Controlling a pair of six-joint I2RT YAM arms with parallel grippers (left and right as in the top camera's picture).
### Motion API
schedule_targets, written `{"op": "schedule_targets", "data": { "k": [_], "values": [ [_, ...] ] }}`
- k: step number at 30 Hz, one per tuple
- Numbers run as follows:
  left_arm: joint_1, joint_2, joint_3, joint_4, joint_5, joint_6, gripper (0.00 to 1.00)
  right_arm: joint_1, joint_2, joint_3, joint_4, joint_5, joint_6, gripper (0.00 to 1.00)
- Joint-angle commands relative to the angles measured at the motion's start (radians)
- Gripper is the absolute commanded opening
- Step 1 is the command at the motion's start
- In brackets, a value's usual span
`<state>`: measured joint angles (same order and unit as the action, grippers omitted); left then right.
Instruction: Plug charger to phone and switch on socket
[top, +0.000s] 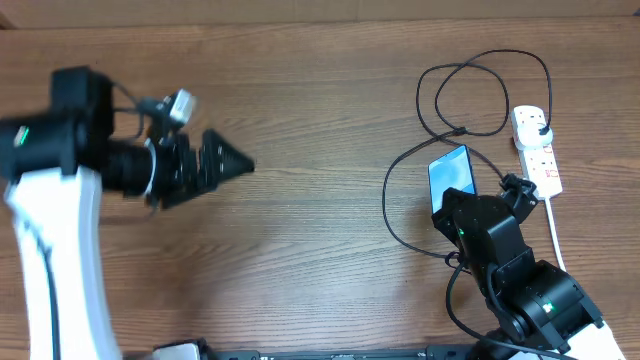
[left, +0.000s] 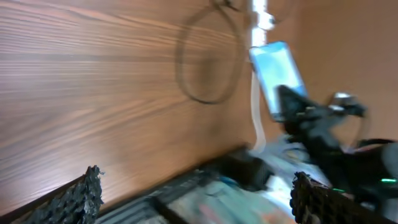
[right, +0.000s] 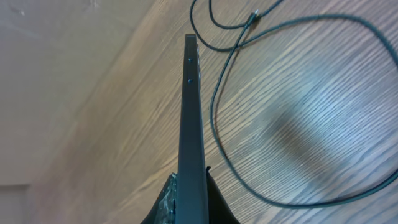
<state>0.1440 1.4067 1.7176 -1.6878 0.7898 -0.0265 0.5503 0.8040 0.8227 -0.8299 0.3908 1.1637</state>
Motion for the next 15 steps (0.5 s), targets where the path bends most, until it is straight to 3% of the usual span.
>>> {"op": "schedule_targets", "data": {
  "k": [1,8,11,15],
  "values": [
    [-0.003,-0.159,0.013,-0.002,-0.260,-0.093,1.00,-0.003,0.010,0.014,0.036,0.008,0.131,0.04],
    [-0.003,-0.466,-0.098,-0.002,-0.329,-0.106,1.00,-0.002,0.100,0.014,0.161,-0.128,0.172,0.04],
    [-0.003,-0.683,-0.261,-0.002,-0.352,-0.225,1.00,-0.002,0.164,0.014,0.261,-0.286,0.171,0.04],
    [-0.003,-0.872,-0.420,-0.002,-0.458,-0.499,1.00,-0.002,0.219,0.014,0.379,-0.459,0.171,0.04]
  ]
}}
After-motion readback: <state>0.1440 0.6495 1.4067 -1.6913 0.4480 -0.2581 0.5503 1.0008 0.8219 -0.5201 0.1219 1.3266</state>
